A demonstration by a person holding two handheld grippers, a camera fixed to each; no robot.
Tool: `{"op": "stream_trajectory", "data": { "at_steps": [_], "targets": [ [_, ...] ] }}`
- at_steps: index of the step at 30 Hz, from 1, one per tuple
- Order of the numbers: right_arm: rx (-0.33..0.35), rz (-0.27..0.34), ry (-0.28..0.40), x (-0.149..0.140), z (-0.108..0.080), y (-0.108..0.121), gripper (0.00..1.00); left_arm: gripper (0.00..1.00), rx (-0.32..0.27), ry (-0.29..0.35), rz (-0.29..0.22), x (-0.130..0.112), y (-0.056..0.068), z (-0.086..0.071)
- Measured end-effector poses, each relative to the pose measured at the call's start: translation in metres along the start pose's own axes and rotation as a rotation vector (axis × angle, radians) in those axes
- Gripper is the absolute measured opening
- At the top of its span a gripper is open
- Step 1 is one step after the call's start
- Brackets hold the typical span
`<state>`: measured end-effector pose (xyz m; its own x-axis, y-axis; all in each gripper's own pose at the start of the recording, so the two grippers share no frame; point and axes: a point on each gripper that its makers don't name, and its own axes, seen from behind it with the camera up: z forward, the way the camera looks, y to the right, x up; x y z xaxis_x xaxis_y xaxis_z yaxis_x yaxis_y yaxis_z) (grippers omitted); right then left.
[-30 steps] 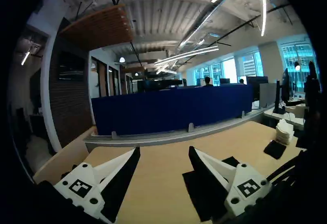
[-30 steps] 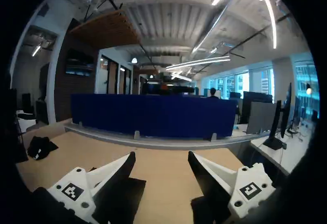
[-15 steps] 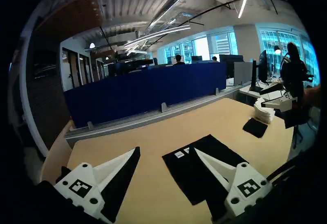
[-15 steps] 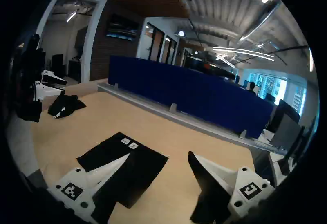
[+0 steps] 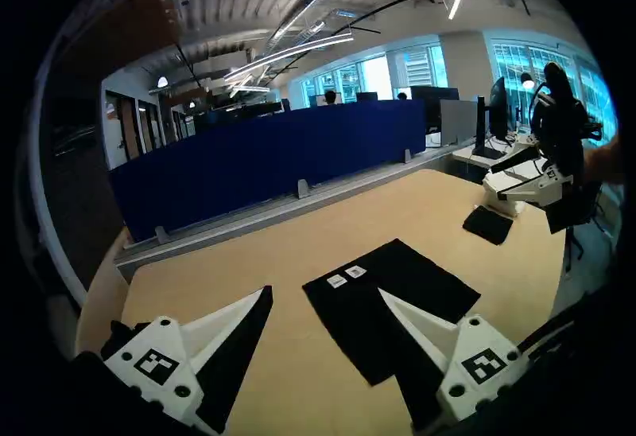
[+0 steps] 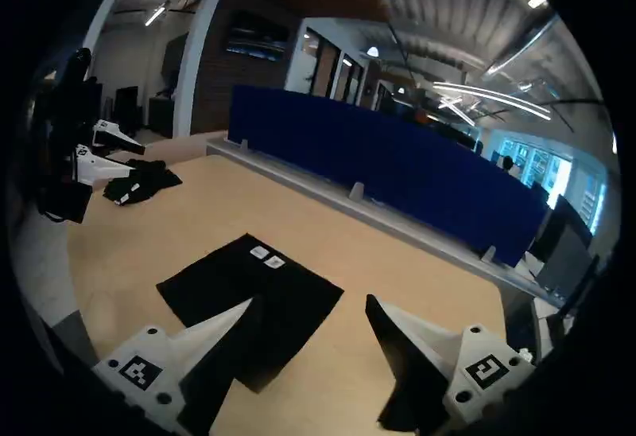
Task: Fold towel
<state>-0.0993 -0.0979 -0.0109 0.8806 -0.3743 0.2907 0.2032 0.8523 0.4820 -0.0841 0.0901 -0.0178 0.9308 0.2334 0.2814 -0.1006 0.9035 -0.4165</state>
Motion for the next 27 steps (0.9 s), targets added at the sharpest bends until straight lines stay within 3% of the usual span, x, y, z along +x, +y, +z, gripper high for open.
{"op": "stream_trajectory", "data": {
  "at_steps": [8,27],
  "targets": [
    [0.019,0.028,-0.038,-0.034,0.015,-0.01,1.0,0.88,-0.051,-0.048,0.038,-0.037,0.02,0.015],
    [0.091,0.019,-0.217,-0.134,0.044,-0.043,1.0,0.88,-0.176,-0.253,0.036,-0.142,0.061,0.038]
  ]
}}
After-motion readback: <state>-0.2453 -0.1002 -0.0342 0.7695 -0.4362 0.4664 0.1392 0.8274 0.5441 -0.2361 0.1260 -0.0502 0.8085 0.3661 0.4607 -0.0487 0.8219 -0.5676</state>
